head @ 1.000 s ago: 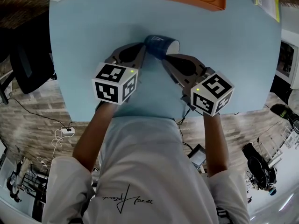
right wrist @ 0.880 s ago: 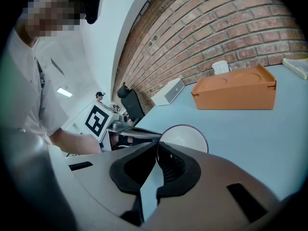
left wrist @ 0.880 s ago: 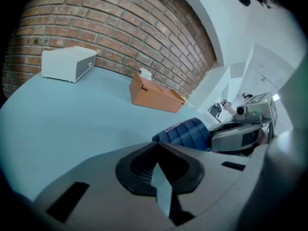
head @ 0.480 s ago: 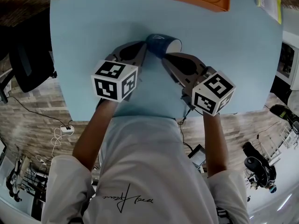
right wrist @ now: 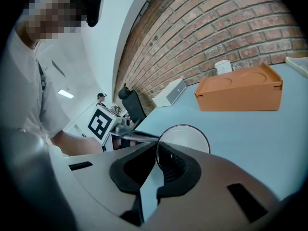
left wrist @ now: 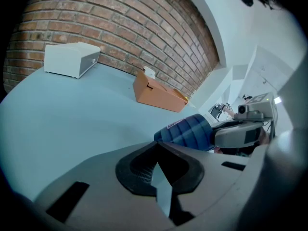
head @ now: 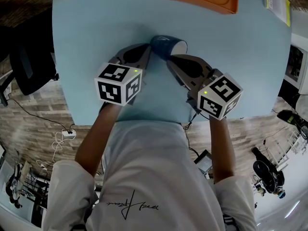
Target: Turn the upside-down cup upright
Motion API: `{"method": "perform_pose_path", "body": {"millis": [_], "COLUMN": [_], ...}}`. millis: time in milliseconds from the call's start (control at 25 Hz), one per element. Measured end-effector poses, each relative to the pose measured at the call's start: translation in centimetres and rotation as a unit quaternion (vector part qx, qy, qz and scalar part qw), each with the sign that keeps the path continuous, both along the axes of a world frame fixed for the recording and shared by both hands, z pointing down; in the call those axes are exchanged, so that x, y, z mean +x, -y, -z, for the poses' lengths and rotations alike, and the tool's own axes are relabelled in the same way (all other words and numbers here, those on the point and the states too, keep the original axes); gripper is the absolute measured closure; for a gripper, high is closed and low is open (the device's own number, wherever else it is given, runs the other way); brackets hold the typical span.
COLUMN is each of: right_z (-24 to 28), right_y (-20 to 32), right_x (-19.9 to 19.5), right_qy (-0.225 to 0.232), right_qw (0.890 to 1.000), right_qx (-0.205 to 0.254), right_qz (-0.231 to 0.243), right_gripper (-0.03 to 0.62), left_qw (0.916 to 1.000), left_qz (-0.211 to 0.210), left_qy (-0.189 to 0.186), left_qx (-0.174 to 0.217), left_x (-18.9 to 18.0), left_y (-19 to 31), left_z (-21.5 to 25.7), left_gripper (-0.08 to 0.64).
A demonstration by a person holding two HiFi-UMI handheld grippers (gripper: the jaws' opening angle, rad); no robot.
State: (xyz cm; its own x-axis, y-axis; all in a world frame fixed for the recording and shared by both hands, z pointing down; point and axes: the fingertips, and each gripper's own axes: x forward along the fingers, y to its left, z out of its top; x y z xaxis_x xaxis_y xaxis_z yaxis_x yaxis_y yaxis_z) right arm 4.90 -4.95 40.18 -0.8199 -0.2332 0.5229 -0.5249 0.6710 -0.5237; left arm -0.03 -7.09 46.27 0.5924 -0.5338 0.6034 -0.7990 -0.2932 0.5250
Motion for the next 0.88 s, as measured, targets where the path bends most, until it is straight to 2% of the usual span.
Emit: {"method": "perform_pose_path", "body": {"millis": [880], "right_z": [0.0], "right_y": [0.8], "right_x": [-2.4], "right_qy": [-0.029], "right_qw": [0.999], "right_qx": [0.008], "right_qz": [0.033], "right_gripper": [0.569], "left_qw": [0.9999], "left_qz": [0.01], "left_qy": [-0.005], "left_qx": [-0.004], "left_x": [-1.0], "left_y": [0.5], "left_z": [-0.6], "left_gripper": [0.551]}}
